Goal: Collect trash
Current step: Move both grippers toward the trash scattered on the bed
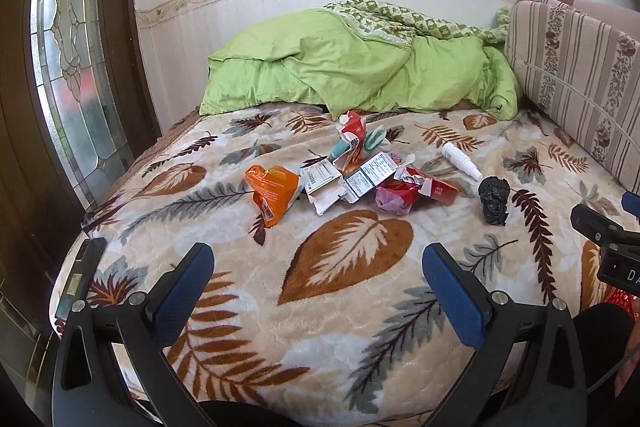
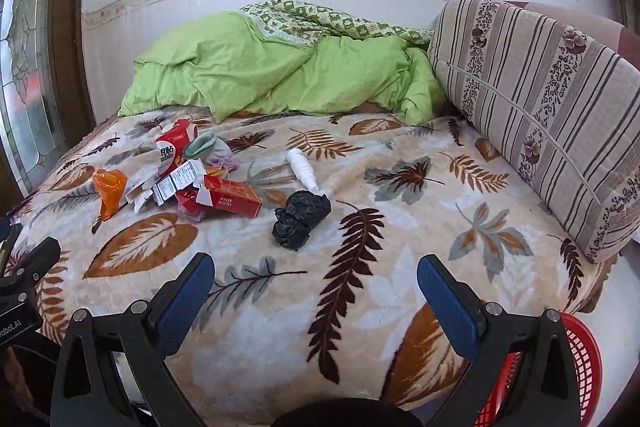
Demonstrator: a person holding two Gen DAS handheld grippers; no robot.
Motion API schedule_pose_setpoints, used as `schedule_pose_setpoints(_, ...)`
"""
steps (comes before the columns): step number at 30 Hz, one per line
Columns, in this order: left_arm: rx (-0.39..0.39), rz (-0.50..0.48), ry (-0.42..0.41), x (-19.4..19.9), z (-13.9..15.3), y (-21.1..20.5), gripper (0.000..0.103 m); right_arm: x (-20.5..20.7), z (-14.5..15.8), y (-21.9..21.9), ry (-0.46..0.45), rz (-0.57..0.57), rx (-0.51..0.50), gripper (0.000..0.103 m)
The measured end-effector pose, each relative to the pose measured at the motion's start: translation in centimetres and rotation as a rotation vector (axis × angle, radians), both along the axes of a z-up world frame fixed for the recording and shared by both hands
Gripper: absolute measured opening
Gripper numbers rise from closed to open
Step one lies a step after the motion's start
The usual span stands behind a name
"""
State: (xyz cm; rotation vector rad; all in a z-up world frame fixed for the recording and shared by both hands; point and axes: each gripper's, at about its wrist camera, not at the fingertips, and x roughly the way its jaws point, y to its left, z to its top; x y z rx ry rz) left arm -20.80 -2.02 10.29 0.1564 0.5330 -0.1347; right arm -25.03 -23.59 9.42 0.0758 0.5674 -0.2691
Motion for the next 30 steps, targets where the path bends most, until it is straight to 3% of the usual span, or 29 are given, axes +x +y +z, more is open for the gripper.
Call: schedule_pose_setpoints(30, -0.002, 0.004, 0.027, 0.22, -0.65, -0.19, 0.103, 0.34, -0.29, -0.48, 0.028, -0.012, -0.004, 0.102)
